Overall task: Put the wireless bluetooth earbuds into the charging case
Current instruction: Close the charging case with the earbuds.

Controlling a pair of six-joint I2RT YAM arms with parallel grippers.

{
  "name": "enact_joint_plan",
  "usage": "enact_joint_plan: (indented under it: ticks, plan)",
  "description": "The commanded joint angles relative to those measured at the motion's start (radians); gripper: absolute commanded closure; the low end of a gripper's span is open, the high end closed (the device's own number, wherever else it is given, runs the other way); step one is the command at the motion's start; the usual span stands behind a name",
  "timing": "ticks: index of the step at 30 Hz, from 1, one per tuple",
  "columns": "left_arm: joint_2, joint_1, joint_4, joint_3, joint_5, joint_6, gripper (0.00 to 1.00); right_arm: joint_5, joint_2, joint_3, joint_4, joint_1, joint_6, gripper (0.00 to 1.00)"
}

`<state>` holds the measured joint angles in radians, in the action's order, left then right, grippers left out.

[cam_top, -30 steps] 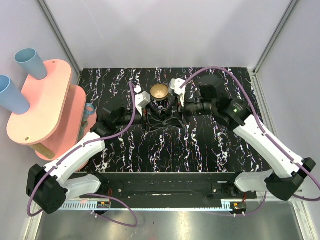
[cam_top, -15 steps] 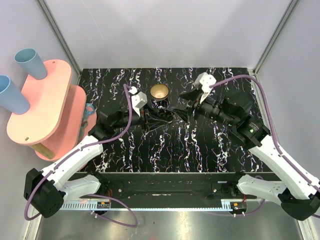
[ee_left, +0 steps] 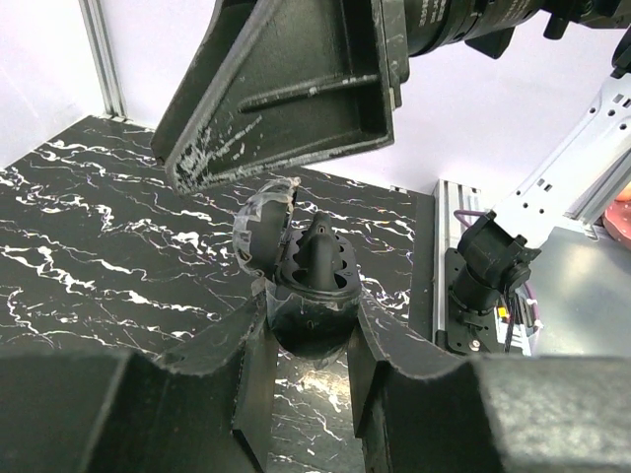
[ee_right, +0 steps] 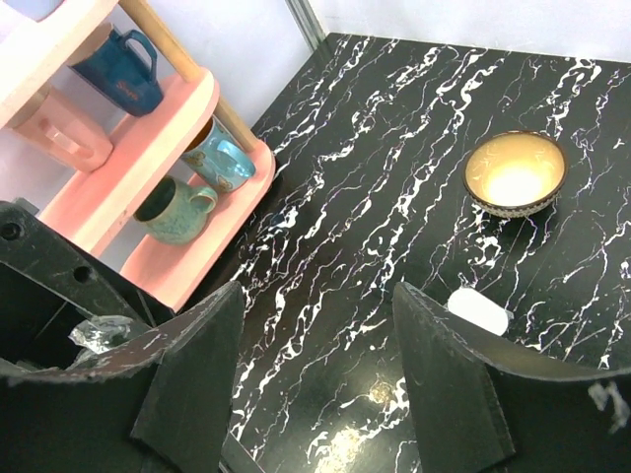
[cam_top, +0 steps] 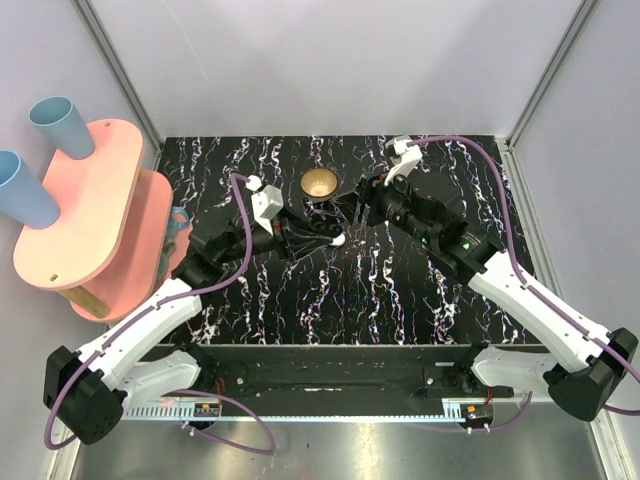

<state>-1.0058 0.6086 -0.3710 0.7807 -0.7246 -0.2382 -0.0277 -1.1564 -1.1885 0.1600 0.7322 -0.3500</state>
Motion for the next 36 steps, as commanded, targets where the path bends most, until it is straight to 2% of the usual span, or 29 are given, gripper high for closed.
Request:
enact_joint_plan:
  ticks: [1,20,29,31,36]
  plan:
    - [0.026,0.003,-0.095,-0.012,0.027,-0.019,0.93,0.005,-0.002,-0.031,-0.054,0.001,-0.037,0.3]
    - [0.033,0.003,-0.131,-0.02,0.016,-0.023,0.93,-0.242,-0.103,-0.086,-0.036,0.001,-0.02,0.28]
    - [0.056,0.003,-0.121,-0.029,0.047,-0.018,0.92,-0.233,-0.103,-0.085,-0.025,0.001,-0.009,0.27]
    - [0.056,0.003,-0.095,-0.026,0.091,-0.015,0.92,-0.209,-0.089,-0.083,-0.014,-0.001,0.014,0.27]
    - [0.073,0.003,0.016,-0.023,0.246,0.002,0.92,0.066,-0.01,-0.057,-0.011,-0.001,0.072,0.24]
